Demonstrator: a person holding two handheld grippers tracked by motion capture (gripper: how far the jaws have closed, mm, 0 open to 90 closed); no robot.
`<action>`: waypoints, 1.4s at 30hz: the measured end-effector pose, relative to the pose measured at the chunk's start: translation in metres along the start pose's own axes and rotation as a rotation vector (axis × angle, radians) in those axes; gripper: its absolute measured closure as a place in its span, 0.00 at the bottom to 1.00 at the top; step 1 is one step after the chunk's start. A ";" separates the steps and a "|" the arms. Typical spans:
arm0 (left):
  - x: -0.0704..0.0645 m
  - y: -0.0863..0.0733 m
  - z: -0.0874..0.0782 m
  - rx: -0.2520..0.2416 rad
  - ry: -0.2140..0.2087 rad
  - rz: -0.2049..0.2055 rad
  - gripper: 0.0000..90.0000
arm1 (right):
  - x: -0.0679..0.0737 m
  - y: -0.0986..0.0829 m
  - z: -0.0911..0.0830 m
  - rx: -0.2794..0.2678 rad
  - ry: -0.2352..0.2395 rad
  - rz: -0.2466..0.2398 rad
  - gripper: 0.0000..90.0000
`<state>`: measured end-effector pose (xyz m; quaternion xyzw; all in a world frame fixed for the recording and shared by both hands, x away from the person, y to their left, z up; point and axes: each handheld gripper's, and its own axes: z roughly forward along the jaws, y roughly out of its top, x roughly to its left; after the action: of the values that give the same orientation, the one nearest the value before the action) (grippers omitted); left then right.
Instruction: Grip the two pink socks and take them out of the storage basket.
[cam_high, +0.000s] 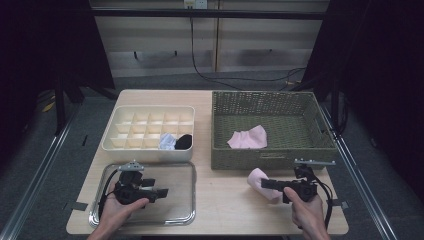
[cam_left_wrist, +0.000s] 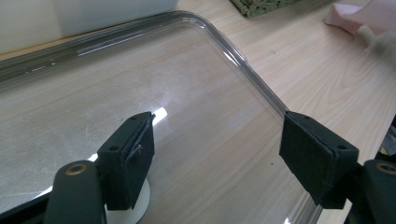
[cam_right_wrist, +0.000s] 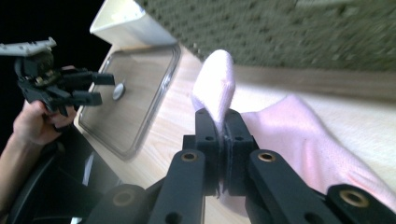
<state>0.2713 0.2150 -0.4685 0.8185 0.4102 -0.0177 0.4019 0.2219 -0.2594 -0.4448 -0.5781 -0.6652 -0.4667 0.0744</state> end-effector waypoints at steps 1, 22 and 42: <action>0.000 0.000 0.000 0.002 0.001 0.003 0.29 | 0.000 -0.001 0.003 0.005 -0.003 -0.002 0.97; -0.003 0.001 0.001 0.001 -0.007 0.008 0.29 | 0.000 -0.009 0.054 0.064 0.023 -0.028 0.83; -0.007 0.003 0.001 -0.001 -0.015 0.011 0.29 | -0.003 -0.016 0.049 0.080 0.002 -0.043 0.76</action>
<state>0.2691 0.2086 -0.4645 0.8204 0.4027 -0.0214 0.4055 0.2305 -0.2250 -0.4821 -0.5597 -0.6955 -0.4419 0.0879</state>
